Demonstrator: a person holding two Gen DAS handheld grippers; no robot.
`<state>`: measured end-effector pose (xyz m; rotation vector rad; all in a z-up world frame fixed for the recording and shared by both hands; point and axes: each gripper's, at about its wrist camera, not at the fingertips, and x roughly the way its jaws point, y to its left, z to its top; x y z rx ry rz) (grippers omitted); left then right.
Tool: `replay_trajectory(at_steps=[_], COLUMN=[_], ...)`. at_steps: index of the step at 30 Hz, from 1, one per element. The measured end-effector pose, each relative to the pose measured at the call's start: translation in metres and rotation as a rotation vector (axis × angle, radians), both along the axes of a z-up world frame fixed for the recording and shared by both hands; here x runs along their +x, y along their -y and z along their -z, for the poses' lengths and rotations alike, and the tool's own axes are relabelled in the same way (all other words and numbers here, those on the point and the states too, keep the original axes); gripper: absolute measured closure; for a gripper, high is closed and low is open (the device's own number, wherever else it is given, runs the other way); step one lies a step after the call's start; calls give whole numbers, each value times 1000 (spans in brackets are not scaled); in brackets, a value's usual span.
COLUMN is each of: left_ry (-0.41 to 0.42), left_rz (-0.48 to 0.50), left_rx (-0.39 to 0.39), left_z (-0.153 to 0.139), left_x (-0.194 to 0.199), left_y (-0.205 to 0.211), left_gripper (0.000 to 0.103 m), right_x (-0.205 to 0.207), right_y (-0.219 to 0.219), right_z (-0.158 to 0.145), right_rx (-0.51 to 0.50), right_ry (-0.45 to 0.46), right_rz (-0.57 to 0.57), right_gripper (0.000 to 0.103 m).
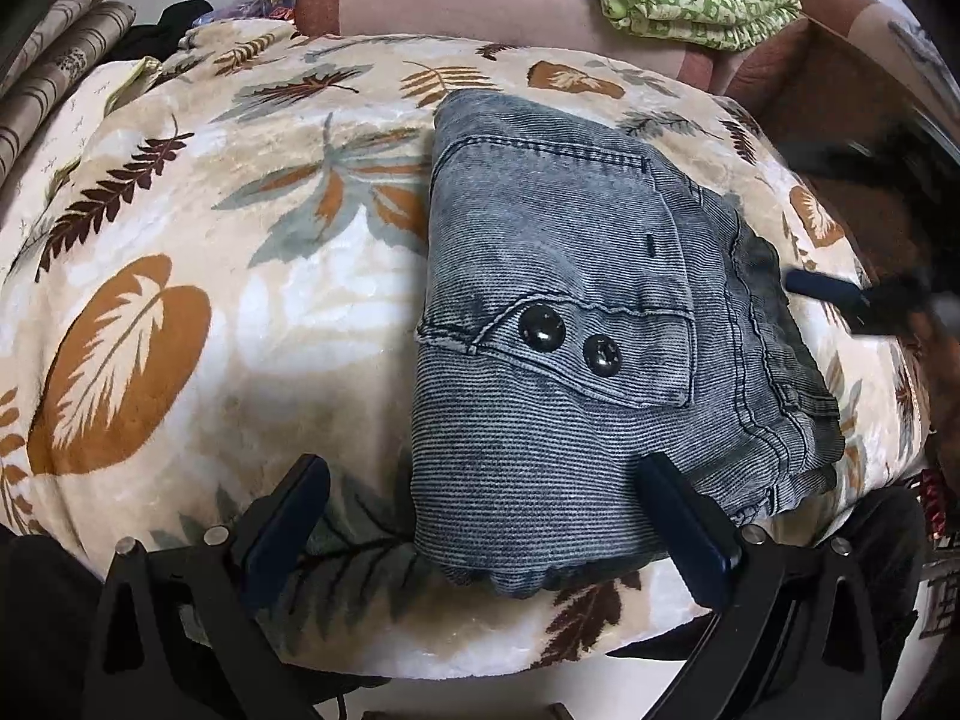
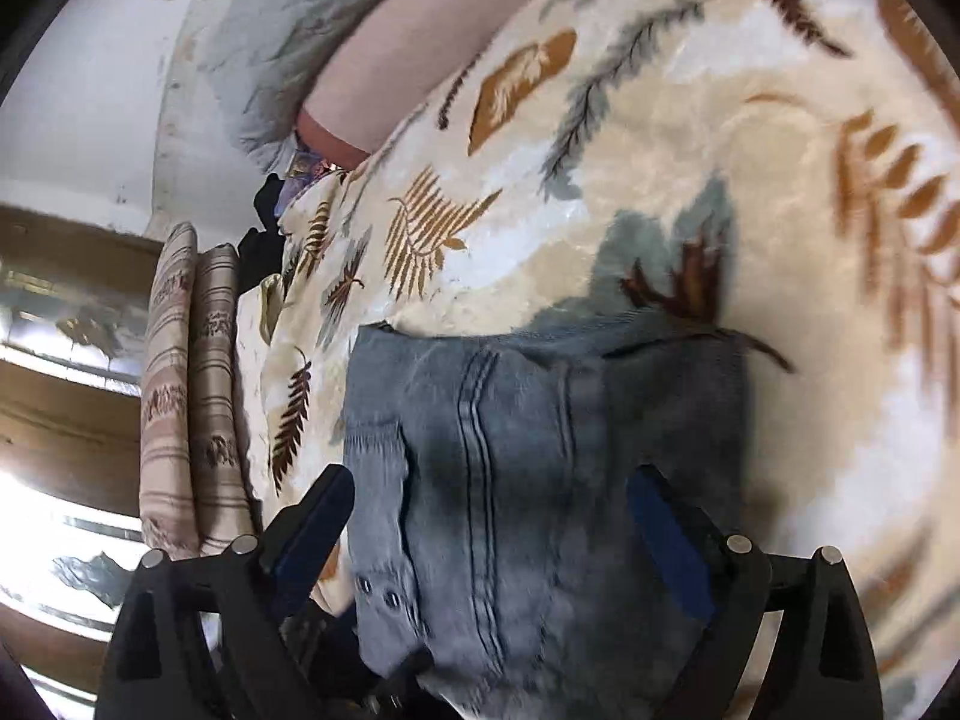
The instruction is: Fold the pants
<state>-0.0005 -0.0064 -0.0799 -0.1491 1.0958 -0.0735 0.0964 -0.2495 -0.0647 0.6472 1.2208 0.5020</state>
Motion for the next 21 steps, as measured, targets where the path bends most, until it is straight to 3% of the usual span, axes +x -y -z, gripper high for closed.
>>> replay_trajectory(at_steps=[5, 8, 13, 19, 21], left_ry=[1, 2, -5, 57, 35], left_rz=[2, 9, 19, -54, -68], left_rx=[3, 21, 24, -132, -169], left_z=[0, -2, -4, -36, -37], left_x=[-1, 0, 0, 10, 24], left_y=[0, 2, 2, -34, -44], left_gripper=[0, 0, 1, 1, 1], right_x=[-41, -52, -60, -63, -63], right_y=[31, 43, 56, 62, 64], right_z=[3, 14, 30, 33, 34], right_rx=[7, -42, -10, 7, 18], right_ry=[1, -11, -43, -47, -50], right_rz=[30, 45, 77, 78, 81], right_gripper=[9, 9, 9, 9, 9])
